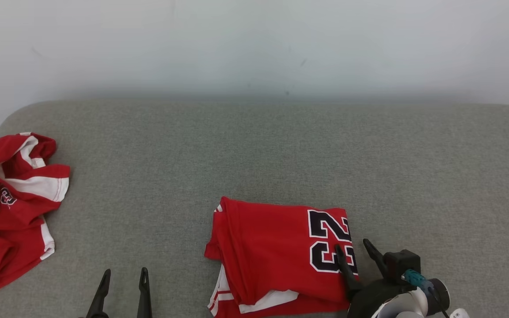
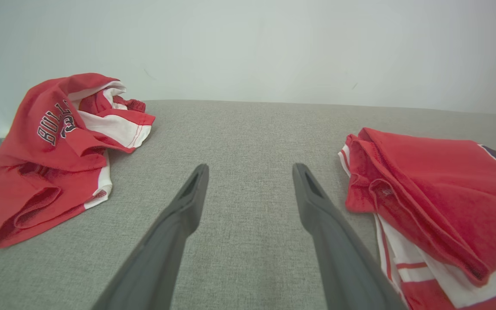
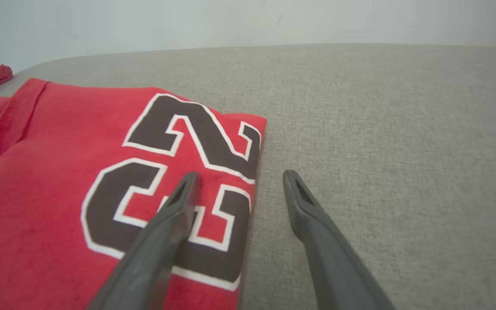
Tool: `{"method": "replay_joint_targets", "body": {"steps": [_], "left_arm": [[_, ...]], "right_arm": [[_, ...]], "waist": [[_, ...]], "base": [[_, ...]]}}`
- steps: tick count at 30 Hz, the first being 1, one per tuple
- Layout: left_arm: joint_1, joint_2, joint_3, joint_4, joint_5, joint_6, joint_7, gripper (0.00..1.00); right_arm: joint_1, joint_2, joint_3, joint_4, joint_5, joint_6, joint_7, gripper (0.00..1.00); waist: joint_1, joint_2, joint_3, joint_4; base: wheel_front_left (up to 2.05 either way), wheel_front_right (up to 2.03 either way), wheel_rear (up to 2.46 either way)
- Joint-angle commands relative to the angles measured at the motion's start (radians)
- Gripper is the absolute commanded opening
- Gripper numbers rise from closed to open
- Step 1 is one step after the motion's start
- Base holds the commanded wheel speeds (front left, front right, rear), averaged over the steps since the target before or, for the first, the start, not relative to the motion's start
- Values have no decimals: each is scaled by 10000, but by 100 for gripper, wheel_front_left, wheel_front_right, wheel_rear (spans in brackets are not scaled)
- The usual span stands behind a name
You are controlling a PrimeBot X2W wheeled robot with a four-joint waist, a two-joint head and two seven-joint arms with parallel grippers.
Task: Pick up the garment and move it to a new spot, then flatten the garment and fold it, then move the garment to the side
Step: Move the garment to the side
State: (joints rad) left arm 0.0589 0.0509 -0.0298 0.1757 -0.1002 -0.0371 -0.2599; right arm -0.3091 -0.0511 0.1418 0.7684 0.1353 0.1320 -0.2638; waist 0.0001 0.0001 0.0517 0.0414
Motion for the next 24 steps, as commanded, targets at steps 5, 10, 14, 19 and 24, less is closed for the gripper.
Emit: {"method": "replay_joint_targets", "body": {"steps": [5,10,14,19,24], "left_arm": [[-133,-11,-32,84,-79,-30,-57,100],[-120,-13,-57,110,-90,-10,-57,100],[-117,-11,-90,101,-146,1,-57,100],[-247,-13,-145,-17,-298,52,-57,100],[-583,-11,-270,-127,-394,-32,-57,100]], "right_arm": [[-547,17,659,1343,829,-18,160,100],[-723,32,1253,1837,1690,-17,148,7],[-1067,14,1479,2198,2010,-18,107,0],[-1921,-359,1353,2348,1962,-18,4,0],[-3068,-1172,1476,2315,1850,-18,-6,0]], "waist": [[-1,-1,73,204],[-1,-1,25,261],[-1,-1,-7,274],[-1,-1,212,262],[-1,-1,851,274]], "base": [[0,0,0],[0,0,0],[0,0,0],[0,0,0],[0,0,0]]}}
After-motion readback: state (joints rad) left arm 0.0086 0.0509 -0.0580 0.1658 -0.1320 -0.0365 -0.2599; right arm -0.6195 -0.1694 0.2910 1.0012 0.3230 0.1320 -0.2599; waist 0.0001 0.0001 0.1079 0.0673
